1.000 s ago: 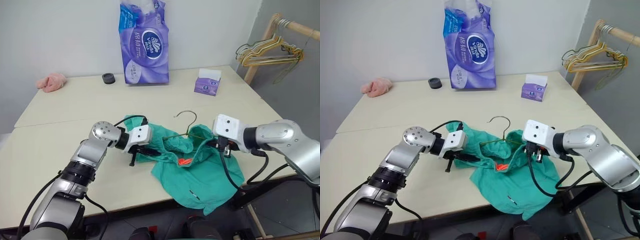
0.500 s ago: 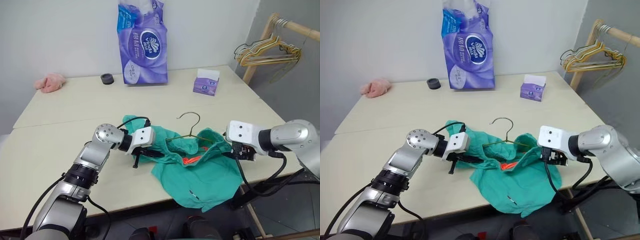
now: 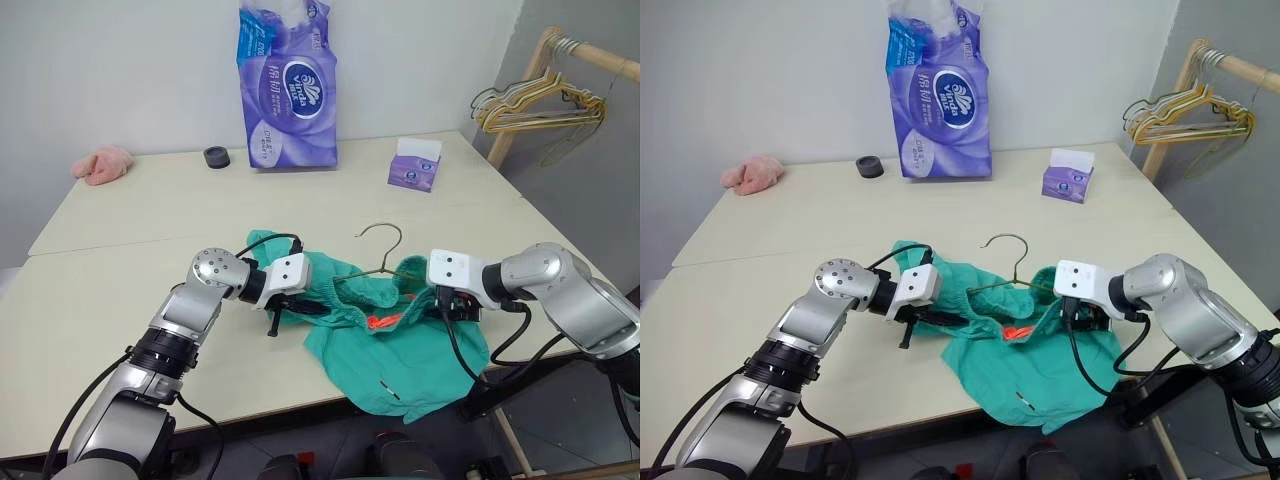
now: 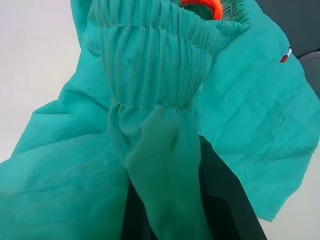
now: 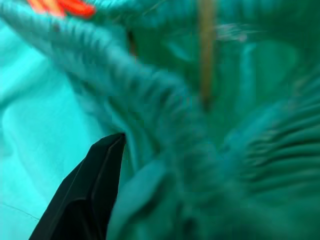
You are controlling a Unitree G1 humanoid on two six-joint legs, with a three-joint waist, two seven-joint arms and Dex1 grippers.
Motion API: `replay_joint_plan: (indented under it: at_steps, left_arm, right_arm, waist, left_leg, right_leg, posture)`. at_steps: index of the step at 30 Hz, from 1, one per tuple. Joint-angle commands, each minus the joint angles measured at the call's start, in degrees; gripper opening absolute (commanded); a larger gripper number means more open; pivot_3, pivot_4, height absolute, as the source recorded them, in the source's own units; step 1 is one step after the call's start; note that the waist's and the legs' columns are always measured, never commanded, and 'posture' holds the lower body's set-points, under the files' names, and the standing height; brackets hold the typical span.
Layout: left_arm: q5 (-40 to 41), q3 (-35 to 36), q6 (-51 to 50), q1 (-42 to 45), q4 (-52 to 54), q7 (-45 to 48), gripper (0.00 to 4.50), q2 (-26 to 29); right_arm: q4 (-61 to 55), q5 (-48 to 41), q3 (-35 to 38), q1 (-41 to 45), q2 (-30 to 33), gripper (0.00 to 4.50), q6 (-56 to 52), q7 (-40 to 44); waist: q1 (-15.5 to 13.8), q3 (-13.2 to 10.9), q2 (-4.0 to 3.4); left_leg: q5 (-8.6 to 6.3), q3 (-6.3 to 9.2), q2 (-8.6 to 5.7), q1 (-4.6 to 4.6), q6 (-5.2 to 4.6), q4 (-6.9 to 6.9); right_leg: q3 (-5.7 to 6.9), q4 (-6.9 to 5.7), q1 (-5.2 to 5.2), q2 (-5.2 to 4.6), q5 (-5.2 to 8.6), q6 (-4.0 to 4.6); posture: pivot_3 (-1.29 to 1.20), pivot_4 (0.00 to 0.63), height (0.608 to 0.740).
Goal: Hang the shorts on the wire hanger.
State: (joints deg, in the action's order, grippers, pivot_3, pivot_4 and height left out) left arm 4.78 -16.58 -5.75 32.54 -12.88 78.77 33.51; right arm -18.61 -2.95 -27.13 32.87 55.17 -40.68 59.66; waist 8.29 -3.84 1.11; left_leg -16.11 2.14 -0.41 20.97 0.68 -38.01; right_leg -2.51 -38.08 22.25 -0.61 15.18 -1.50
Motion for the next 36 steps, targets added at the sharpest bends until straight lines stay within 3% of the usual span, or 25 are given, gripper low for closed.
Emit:
replay_joint_plan:
  at_steps: [1, 7, 8, 13, 20, 27, 36]
  left_arm:
    - [1.9, 2.2, 0.3, 1.1, 1.1, -1.0, 0.02, 0.0]
    - [2.7, 2.5, 0.4, 1.1, 1.0, -1.8, 0.02, -0.2]
    - [2.8, 2.8, 0.6, 1.2, 0.8, -2.3, 0.02, -0.5]
    - [5.0, 5.1, -2.7, 2.8, -1.1, -4.1, 0.02, -1.8]
    - [7.3, 10.2, -4.4, 7.2, -9.1, -5.8, 2.19, -1.0]
    - [6.0, 9.7, -1.7, 6.9, -13.8, -2.8, 4.27, 2.0]
    - [5.3, 10.4, 0.8, 7.4, -16.9, -4.1, 4.27, 1.0]
  right_arm:
    - [0.1, 1.2, 0.6, 0.2, -0.4, 2.29, 1.5, 1.1]
    - [1.0, 2.4, 1.1, -0.6, -2.0, 0.13, 2.4, 1.0]
    - [1.1, 2.6, 1.2, -0.8, -2.1, 0.0, 2.7, 1.0]
    - [1.1, 2.9, 2.2, -1.2, -2.7, 0.0, 3.3, 1.1]
    - [-1.6, 2.1, 4.6, -1.3, -1.1, 0.0, 1.9, 3.0]
    - [-4.3, 0.4, 7.3, -2.3, 0.3, 0.0, -0.1, 4.1]
    - [-5.9, -3.2, 10.6, -5.6, 1.3, 0.0, -2.2, 4.6]
  waist:
    - [0.0, 0.0, 0.0]
    - [0.0, 0.0, 0.0]
    - [0.0, 0.0, 0.0]
    - [0.0, 0.0, 0.0]
    - [0.1, 0.0, 0.01]
    - [0.2, 0.0, 0.0]
    - [-0.1, 0.0, 0.01]
  left_leg:
    - [0.0, 0.01, 0.0, 0.0, 0.0, 0.0]
    - [0.0, 0.03, 0.01, 0.0, 0.0, 0.01]
    - [0.0, 0.03, 0.01, 0.0, 0.0, 0.0]
    - [0.0, 0.03, 0.0, 0.0, 0.0, -0.01]
    - [0.0, 0.06, -0.01, 0.01, 0.0, -0.03]
    - [0.0, 0.12, 0.01, 0.01, 0.0, -0.01]
    - [0.0, 0.09, -0.05, 0.02, 0.01, -0.05]
  right_leg:
    - [0.0, 0.0, 0.0, 0.0, 0.0, 0.0]
    - [0.02, -0.01, 0.0, 0.0, -0.04, 0.07]
    - [0.02, -0.01, 0.0, 0.0, -0.04, 0.08]
    - [0.03, -0.02, -0.01, 0.0, -0.05, 0.09]
    - [0.06, -0.03, 0.0, 0.0, -0.05, 0.08]
    - [0.11, -0.04, 0.01, 0.0, -0.06, 0.09]
    - [0.11, -0.04, -0.02, -0.1, -0.06, 0.09]
  posture:
    - [-0.19, 0.028, 0.74]
    - [-0.19, 0.028, 0.74]
    - [-0.19, 0.028, 0.74]
    - [-0.2, 0.027, 0.74]
    - [-0.2, 0.027, 0.74]
    - [-0.2, 0.027, 0.74]
    - [-0.2, 0.022, 0.74]
